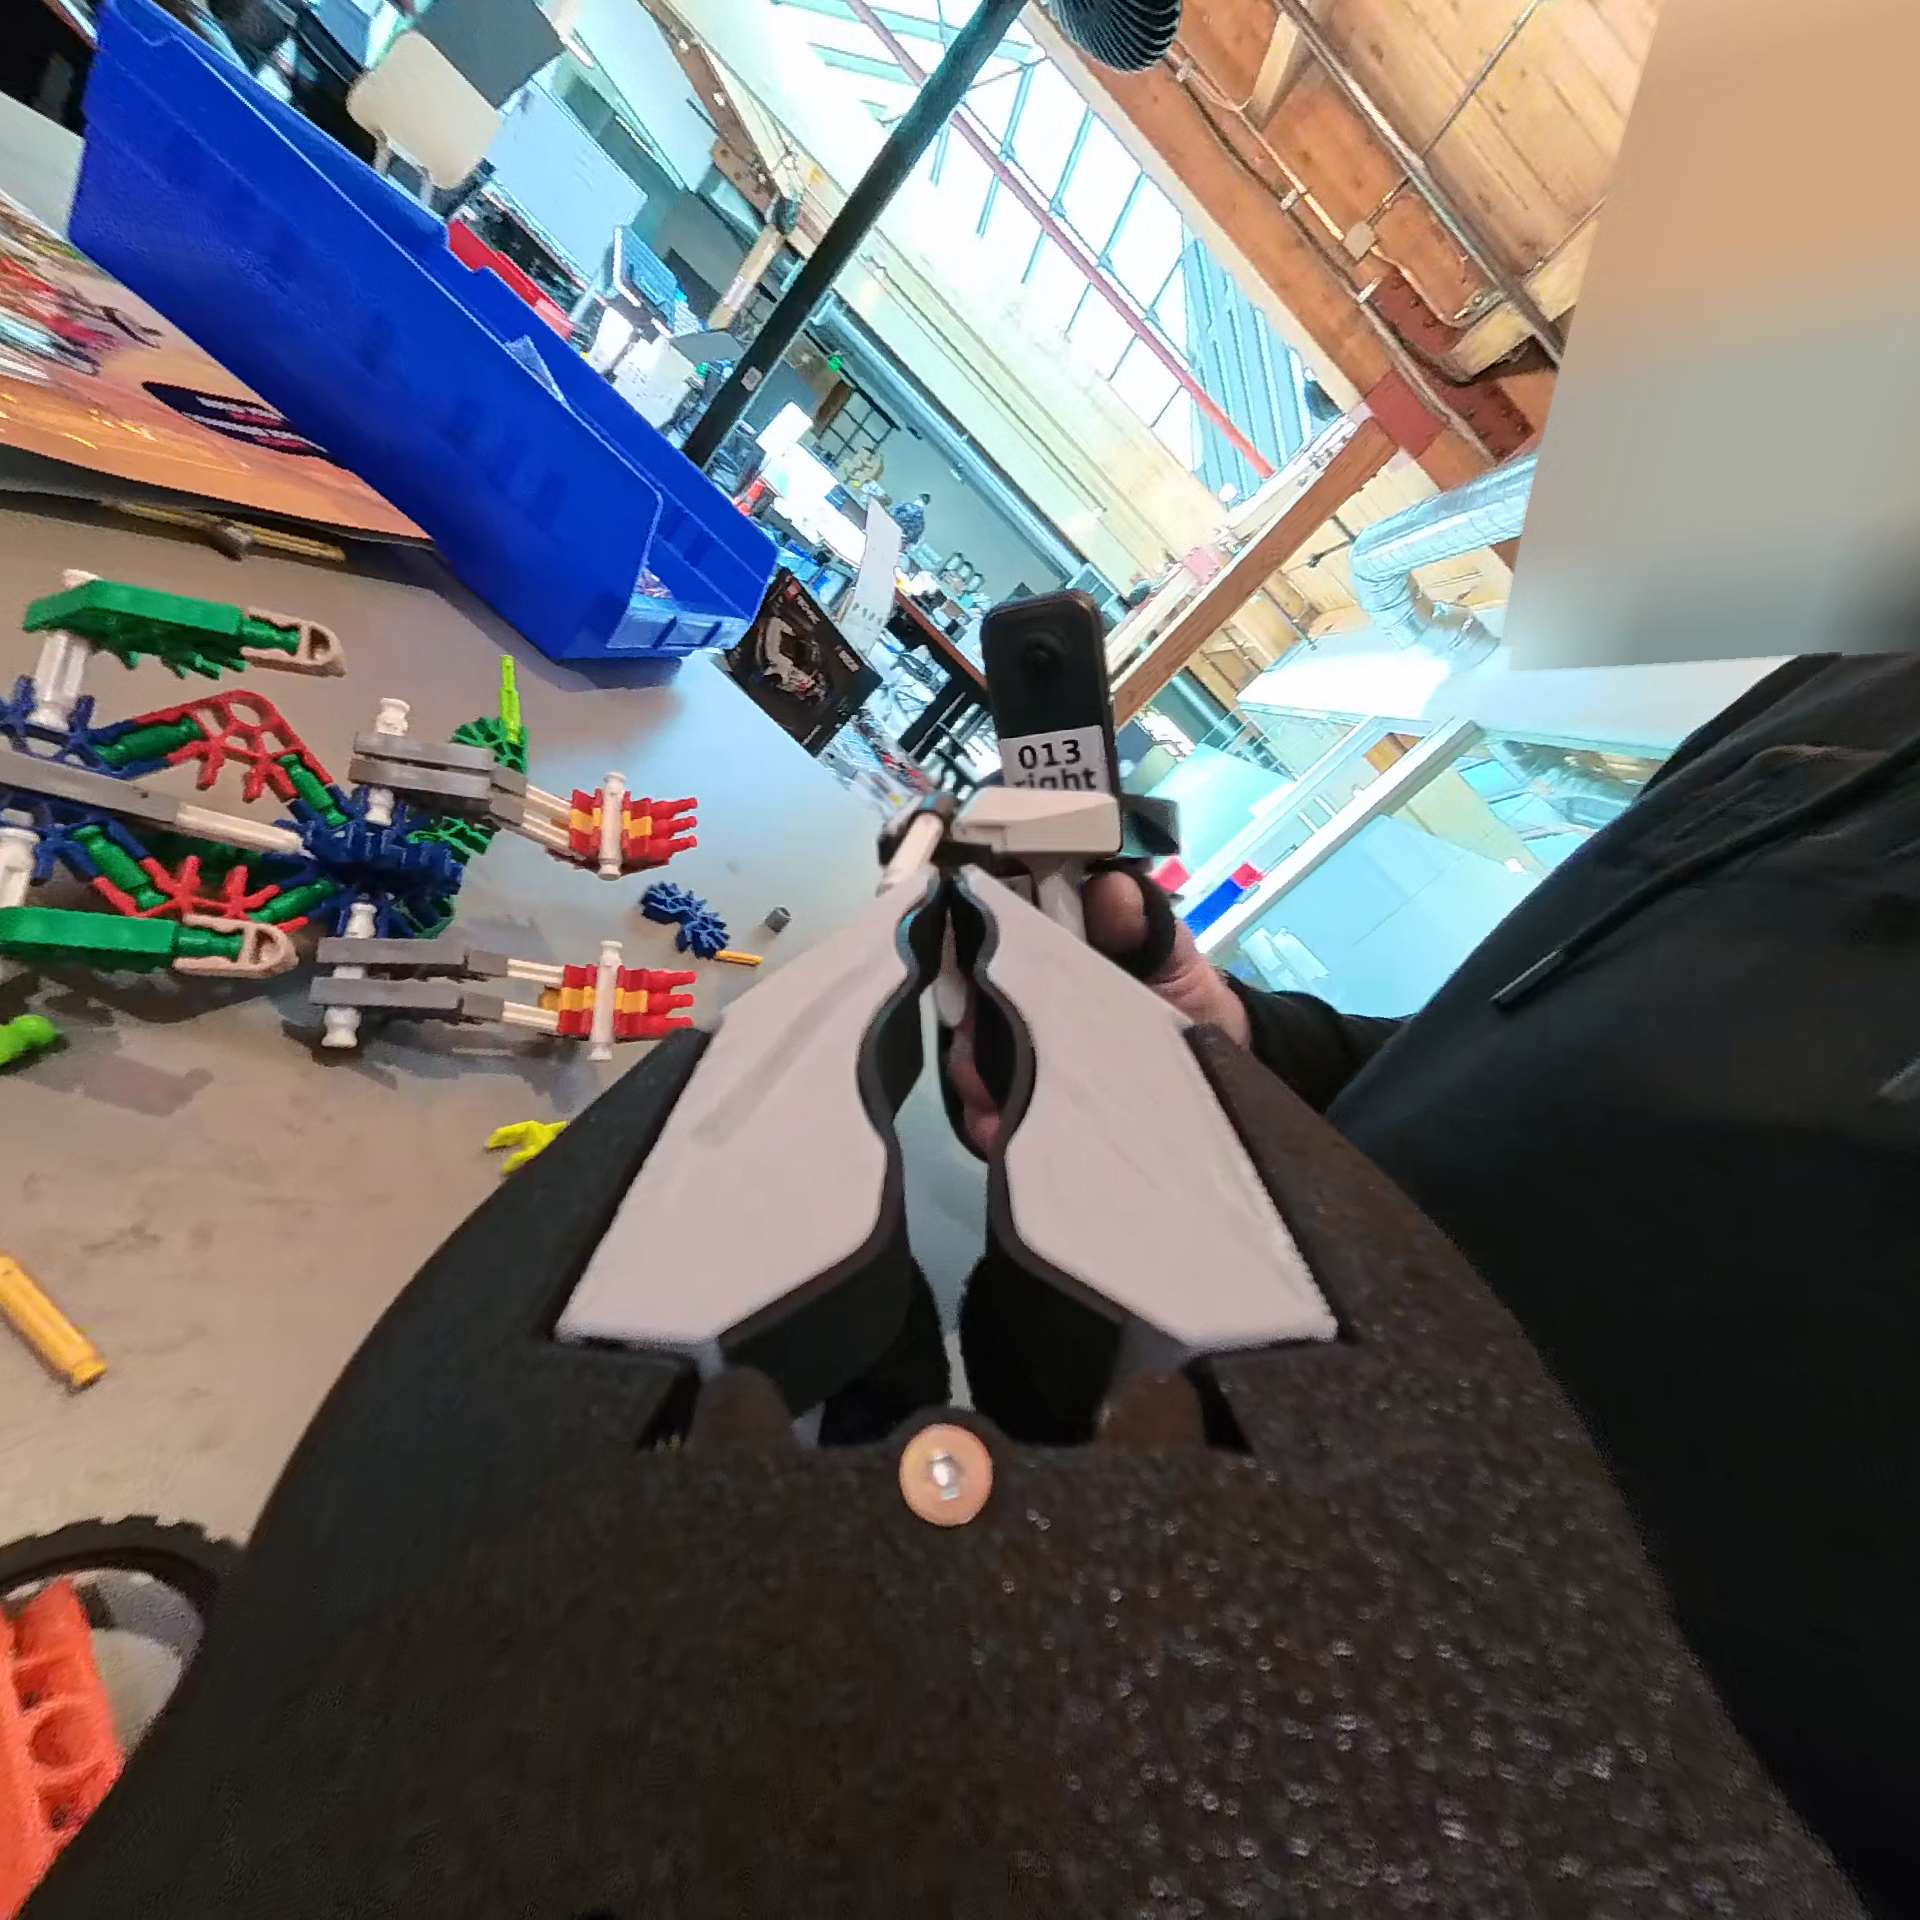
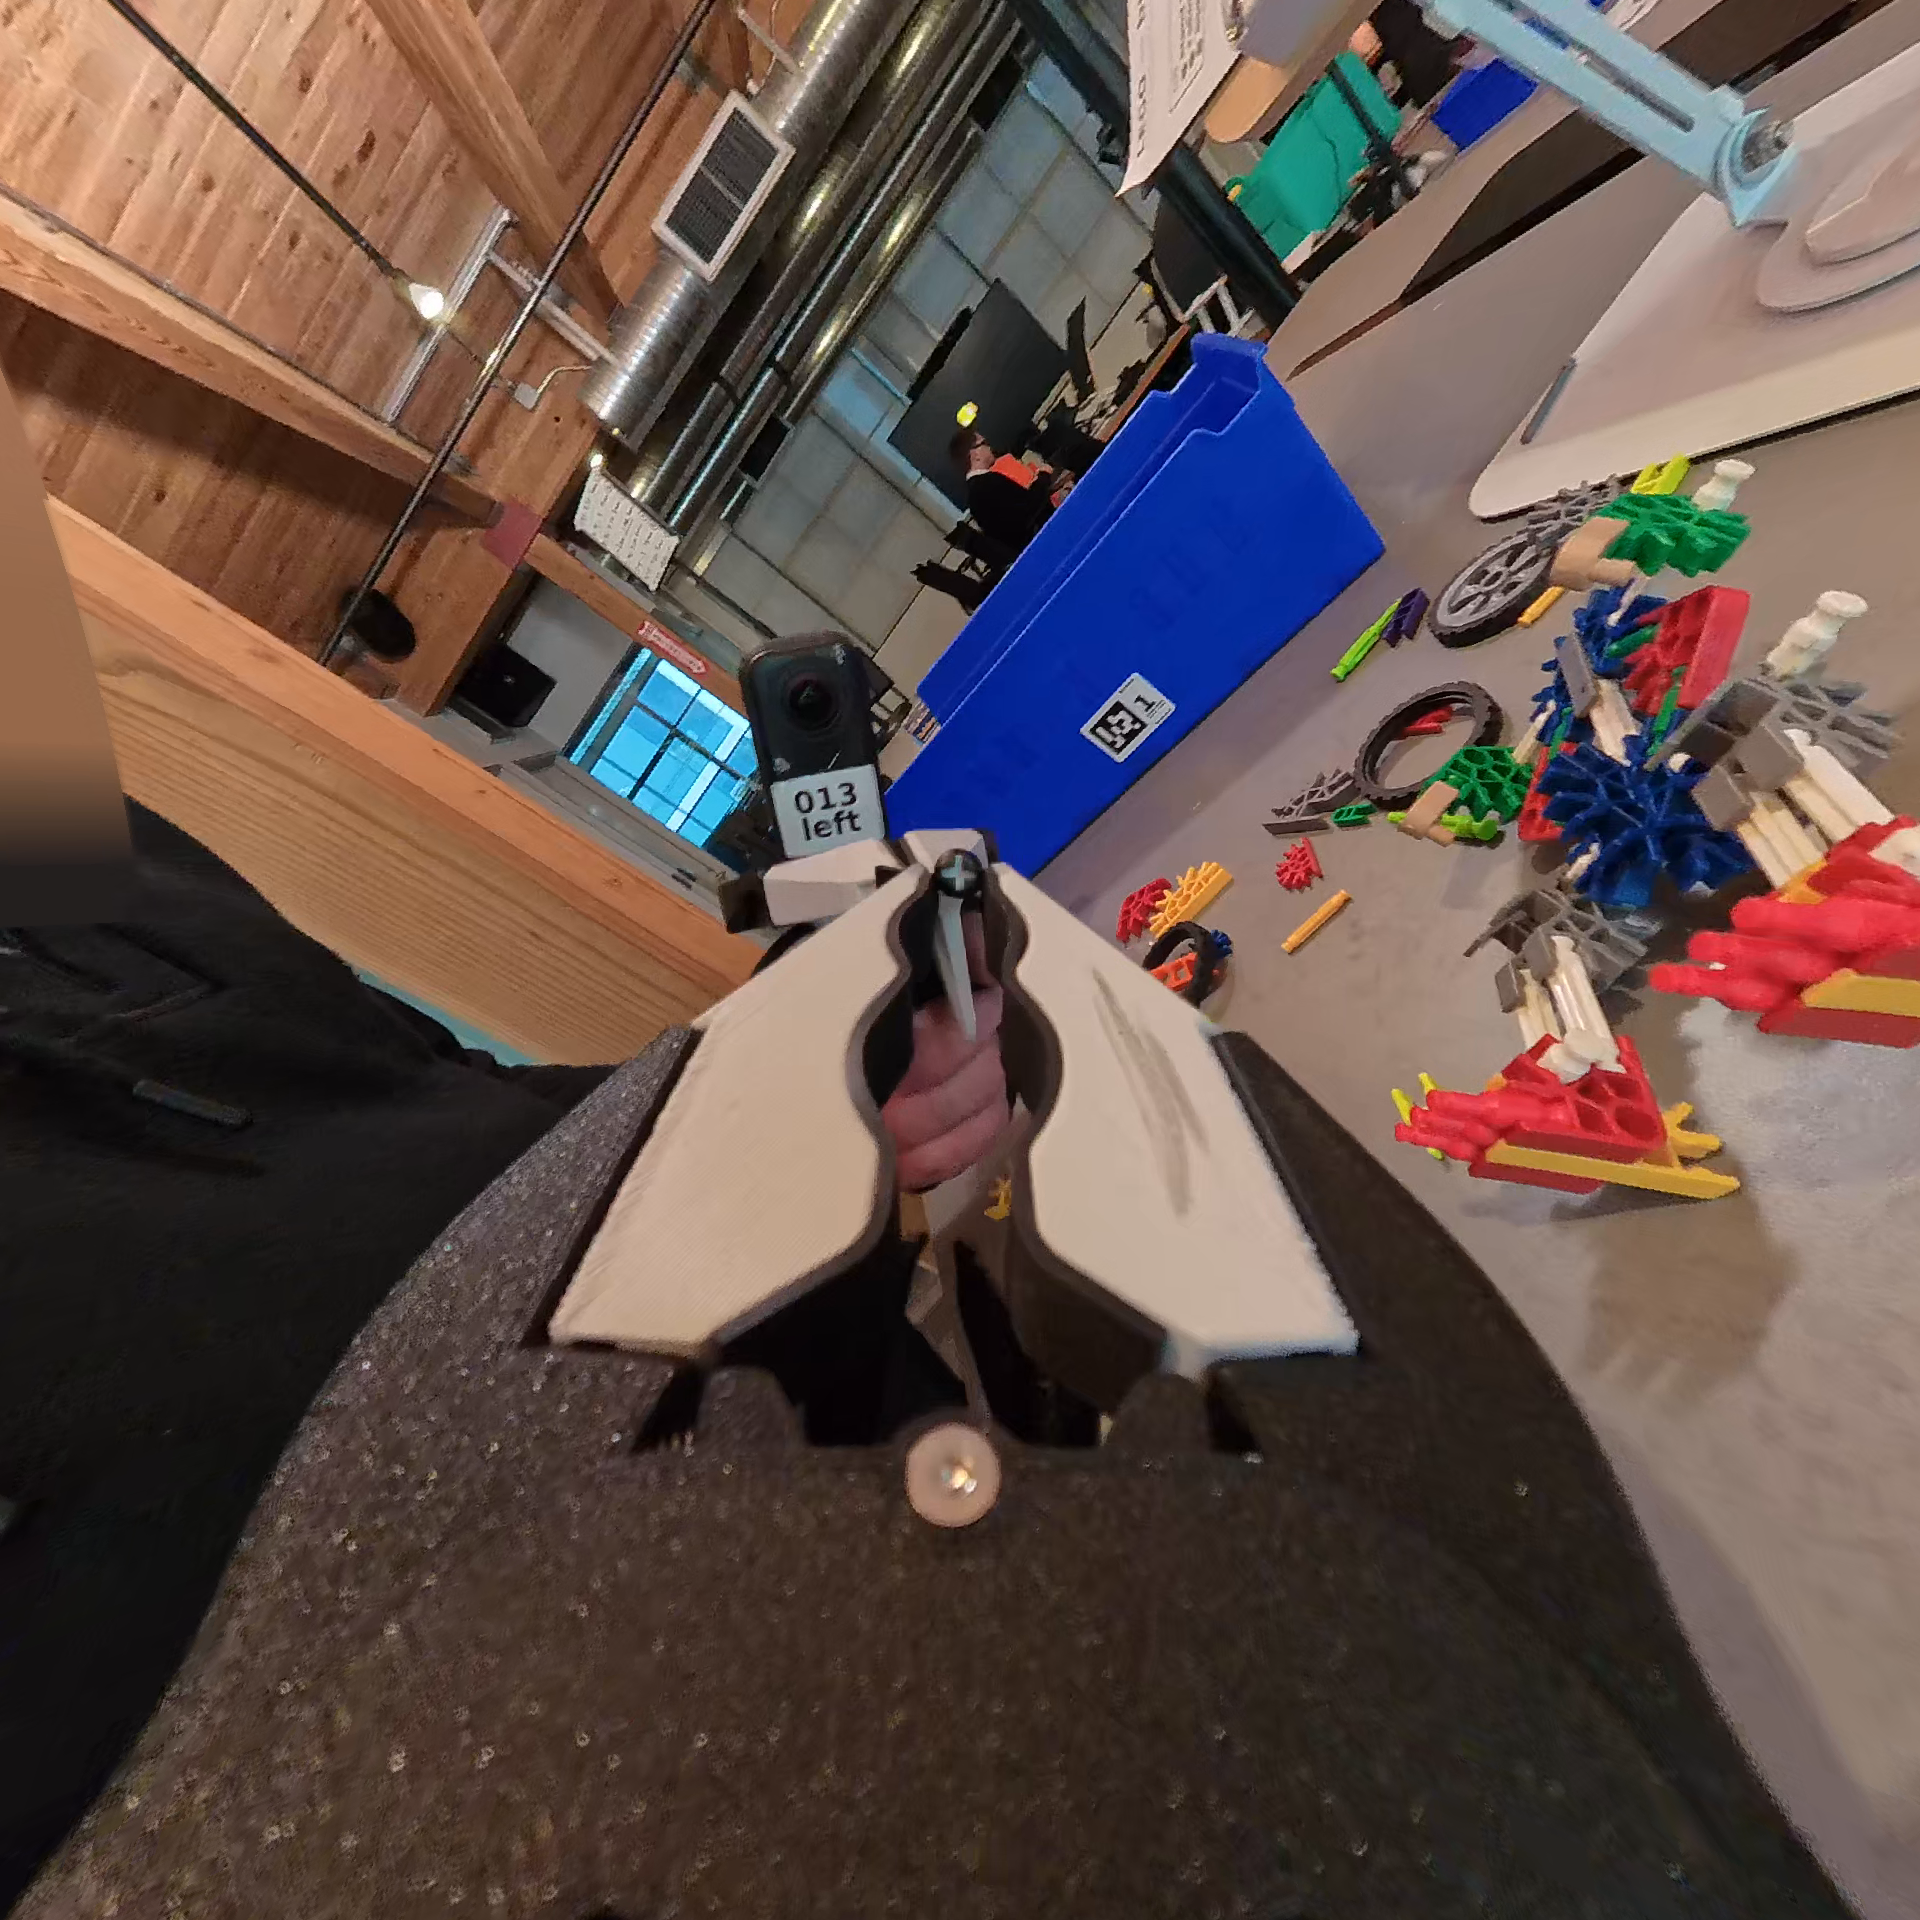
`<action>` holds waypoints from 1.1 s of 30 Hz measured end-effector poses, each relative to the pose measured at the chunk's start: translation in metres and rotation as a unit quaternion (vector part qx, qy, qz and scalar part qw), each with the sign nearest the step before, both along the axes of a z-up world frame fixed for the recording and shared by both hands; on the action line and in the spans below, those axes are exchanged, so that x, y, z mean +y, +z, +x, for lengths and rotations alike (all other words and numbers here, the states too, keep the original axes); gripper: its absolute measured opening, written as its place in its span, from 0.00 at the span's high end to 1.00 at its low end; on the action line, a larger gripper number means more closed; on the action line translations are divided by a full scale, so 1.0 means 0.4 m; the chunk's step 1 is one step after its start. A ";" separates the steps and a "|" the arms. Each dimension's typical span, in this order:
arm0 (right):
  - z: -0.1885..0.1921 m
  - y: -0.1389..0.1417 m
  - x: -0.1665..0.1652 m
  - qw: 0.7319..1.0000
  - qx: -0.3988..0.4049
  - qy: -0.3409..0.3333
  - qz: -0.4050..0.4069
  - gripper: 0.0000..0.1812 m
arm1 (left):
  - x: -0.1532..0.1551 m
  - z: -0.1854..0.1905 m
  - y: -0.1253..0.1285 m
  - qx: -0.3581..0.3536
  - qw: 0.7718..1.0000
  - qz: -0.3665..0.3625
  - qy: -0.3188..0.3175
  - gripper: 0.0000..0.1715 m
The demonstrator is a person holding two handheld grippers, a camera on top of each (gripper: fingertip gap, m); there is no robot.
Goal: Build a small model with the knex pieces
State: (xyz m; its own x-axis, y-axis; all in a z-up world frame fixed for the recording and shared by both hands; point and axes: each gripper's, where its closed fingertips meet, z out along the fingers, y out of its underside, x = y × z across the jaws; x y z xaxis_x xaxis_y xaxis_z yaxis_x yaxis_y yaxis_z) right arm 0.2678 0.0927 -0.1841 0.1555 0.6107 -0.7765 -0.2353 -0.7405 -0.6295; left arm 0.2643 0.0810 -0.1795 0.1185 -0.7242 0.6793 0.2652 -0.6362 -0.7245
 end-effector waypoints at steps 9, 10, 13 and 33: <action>-0.019 -0.014 0.004 0.999 -0.030 -0.016 0.015 0.96 | 0.014 -0.008 -0.013 0.051 0.998 0.018 0.041 1.00; -0.022 -0.015 0.004 0.999 -0.037 -0.017 0.020 0.96 | 0.015 -0.010 -0.014 0.053 0.997 0.019 0.045 1.00; -0.027 -0.023 0.003 0.997 -0.065 -0.022 0.038 0.96 | 0.011 -0.011 -0.021 0.063 0.997 0.022 0.044 1.00; -0.043 -0.043 -0.002 0.974 -0.174 -0.063 0.128 0.96 | 0.003 -0.019 -0.040 0.173 0.977 0.101 0.076 1.00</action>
State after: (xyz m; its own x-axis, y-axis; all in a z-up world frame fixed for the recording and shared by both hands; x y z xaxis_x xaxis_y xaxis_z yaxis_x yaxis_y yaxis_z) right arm 0.2508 0.0917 -0.2014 0.4683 0.7365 -0.4881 -0.0524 -0.5283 -0.8474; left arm 0.2567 0.0821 -0.1955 0.4318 -0.7960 0.4241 0.0623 -0.4428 -0.8945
